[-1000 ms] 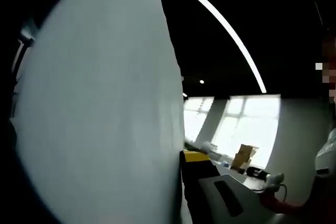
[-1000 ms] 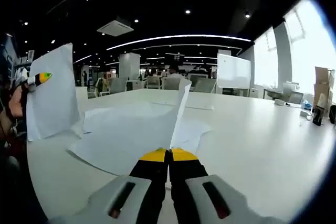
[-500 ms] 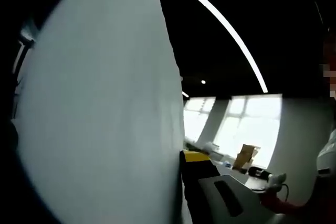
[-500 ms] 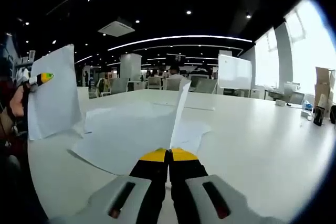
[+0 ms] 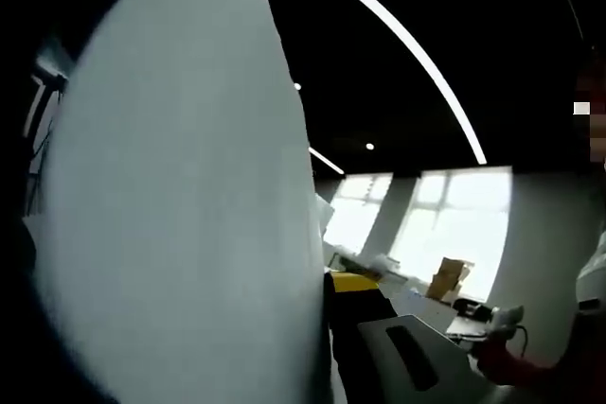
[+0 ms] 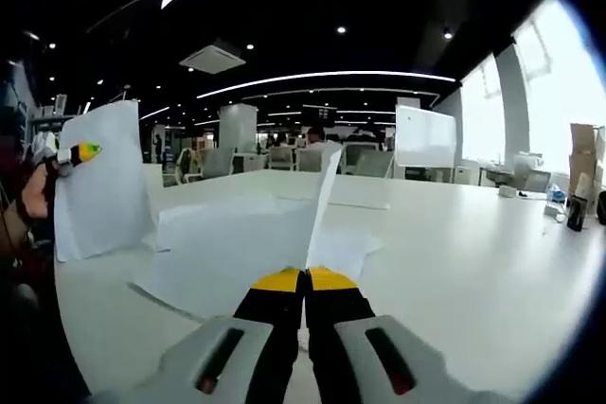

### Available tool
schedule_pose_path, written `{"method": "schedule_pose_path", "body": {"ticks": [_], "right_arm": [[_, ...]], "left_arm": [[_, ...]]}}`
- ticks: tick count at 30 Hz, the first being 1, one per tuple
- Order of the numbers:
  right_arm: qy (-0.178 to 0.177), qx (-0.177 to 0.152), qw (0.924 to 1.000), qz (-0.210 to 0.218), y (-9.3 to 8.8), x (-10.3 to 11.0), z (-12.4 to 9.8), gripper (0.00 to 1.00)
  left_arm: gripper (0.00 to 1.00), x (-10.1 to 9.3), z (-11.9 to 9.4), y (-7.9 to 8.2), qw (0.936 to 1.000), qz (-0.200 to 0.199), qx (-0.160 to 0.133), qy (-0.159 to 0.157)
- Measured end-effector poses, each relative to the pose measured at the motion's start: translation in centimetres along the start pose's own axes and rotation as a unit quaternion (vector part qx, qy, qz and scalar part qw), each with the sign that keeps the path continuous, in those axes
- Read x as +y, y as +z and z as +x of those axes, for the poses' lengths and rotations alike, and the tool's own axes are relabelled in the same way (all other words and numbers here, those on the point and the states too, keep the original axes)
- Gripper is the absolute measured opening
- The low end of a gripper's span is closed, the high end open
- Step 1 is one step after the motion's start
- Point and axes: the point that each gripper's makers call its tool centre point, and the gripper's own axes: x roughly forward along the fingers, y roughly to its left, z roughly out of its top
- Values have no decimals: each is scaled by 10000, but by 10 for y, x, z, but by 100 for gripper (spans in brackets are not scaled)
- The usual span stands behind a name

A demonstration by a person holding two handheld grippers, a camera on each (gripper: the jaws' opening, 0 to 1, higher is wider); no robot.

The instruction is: Organize the stack of printing papers by aligning and flattening the scattered papers on the table

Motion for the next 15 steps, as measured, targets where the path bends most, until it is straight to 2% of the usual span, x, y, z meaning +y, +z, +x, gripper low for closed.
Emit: {"method": "schedule_pose_path", "body": {"ticks": [15], "right_arm": [[108, -138, 9998, -24, 12, 4, -2, 0]], "left_arm": [[6, 2, 0, 2, 10000, -37, -52, -17]]}}
